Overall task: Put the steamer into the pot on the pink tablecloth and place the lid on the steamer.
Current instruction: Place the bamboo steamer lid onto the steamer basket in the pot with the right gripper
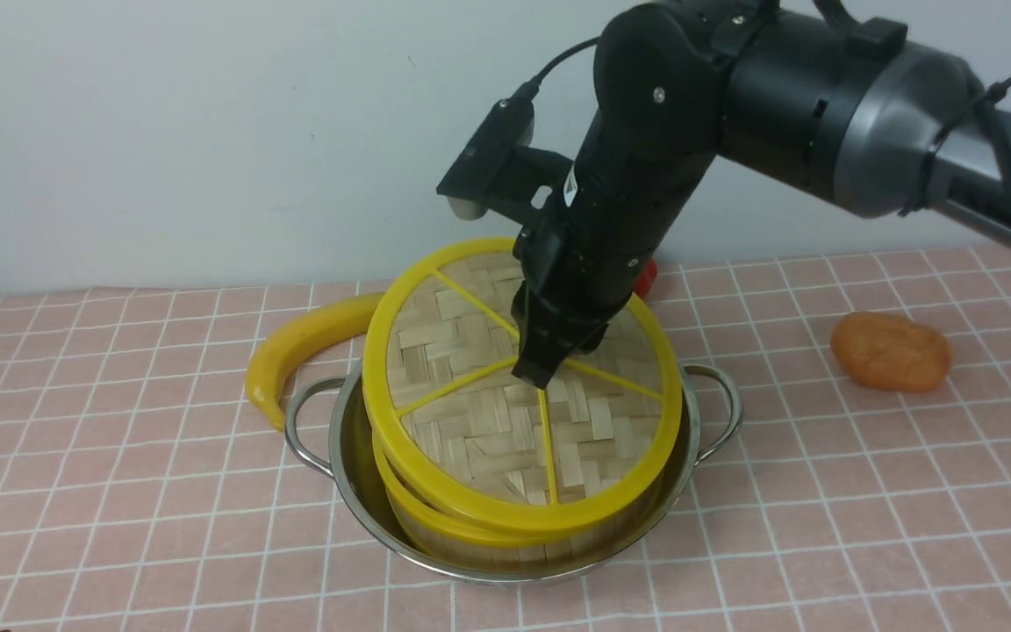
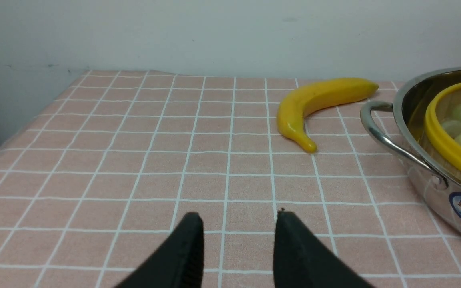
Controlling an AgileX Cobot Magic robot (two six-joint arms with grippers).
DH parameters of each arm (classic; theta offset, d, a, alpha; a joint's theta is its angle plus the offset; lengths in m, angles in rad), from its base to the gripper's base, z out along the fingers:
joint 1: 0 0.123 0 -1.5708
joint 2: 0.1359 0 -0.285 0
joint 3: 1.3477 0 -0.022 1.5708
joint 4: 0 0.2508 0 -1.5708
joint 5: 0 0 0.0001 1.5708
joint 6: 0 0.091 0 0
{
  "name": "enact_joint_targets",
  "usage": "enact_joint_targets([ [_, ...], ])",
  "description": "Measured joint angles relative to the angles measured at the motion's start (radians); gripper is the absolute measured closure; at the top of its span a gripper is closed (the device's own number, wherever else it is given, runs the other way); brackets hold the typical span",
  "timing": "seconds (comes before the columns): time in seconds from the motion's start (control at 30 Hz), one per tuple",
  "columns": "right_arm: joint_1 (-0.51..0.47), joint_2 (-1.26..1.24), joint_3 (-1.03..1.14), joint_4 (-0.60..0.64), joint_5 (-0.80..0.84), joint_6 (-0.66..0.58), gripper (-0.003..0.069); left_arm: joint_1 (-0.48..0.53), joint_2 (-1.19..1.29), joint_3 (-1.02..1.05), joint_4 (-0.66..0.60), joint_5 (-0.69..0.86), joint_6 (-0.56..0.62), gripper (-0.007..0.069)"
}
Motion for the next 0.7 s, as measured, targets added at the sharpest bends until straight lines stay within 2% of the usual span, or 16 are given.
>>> enact_joint_targets([
  [0.7, 0.000, 0.027, -0.001, 0.008, -0.013, -0.036, 0.0515, 0.000, 0.000, 0.000, 0.000, 0.000, 0.000, 0.0382],
])
